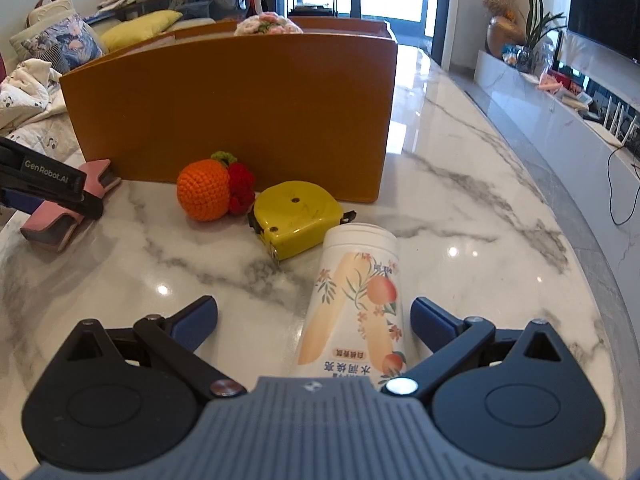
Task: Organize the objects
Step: 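Grasp the pink card holder with the left tool while the right tool grasps the lotion tube, then lift the pink card holder and lotion tube and carry both over the orange box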
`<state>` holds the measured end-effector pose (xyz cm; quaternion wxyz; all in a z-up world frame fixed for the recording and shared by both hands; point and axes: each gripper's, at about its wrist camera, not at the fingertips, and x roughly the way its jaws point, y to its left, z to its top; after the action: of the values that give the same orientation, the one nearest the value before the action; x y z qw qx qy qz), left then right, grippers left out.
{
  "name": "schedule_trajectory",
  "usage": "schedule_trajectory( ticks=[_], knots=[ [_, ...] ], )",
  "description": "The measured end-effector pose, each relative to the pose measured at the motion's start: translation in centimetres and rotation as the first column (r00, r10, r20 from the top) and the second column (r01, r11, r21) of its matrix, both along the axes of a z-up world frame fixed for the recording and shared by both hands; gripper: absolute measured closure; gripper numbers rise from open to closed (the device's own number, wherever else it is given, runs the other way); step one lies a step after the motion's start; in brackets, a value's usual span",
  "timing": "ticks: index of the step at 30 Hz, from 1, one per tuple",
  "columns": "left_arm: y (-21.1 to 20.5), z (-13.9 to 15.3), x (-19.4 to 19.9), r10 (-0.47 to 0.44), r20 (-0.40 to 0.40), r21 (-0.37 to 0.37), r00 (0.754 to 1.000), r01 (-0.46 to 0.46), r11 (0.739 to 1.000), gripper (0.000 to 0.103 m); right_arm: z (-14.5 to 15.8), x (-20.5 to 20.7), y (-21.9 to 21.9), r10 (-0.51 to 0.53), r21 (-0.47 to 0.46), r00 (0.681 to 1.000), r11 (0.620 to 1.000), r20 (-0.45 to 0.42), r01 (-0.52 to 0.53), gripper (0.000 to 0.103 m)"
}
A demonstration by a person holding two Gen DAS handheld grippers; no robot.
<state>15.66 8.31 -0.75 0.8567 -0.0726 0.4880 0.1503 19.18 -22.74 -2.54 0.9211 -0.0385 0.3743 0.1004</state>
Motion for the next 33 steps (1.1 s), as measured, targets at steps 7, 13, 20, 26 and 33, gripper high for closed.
schedule_trajectory(
  ticks=[7, 13, 20, 26, 33],
  knots=[
    [-0.7, 0.3, -0.5, -0.033, -0.021, -0.005, 0.999, 0.033, 0.999, 0.008, 0.9, 0.0, -0.6, -0.009, 0.022, 1.000, 1.000, -0.005, 0.009, 0.053],
    [-1.6, 1.0, -0.9, -0.050, -0.020, -0.003, 0.999, 0.050, 0.999, 0.009, 1.3, -0.3, -0.6, 0.000, 0.037, 1.000, 0.999, -0.020, 0.001, 0.054],
    [-2.9, 2.6, -2.1, -0.082, 0.009, -0.003, 0.997, 0.082, 0.997, 0.009, 3.2, -1.7, -0.6, 0.022, 0.038, 1.000, 0.999, 0.012, -0.022, 0.054],
    [-3.7, 3.3, -3.2, -0.101, 0.026, 0.001, 0.995, 0.101, 0.995, 0.009, 3.5, -2.6, -0.4, 0.030, 0.036, 1.000, 0.999, -0.003, -0.030, 0.054],
    [-3.7, 3.8, -3.7, -0.099, 0.033, -0.002, 0.995, 0.099, 0.995, 0.009, 2.0, -2.2, 0.0, 0.019, 0.003, 0.998, 1.000, -0.059, -0.019, 0.054]
  ],
)
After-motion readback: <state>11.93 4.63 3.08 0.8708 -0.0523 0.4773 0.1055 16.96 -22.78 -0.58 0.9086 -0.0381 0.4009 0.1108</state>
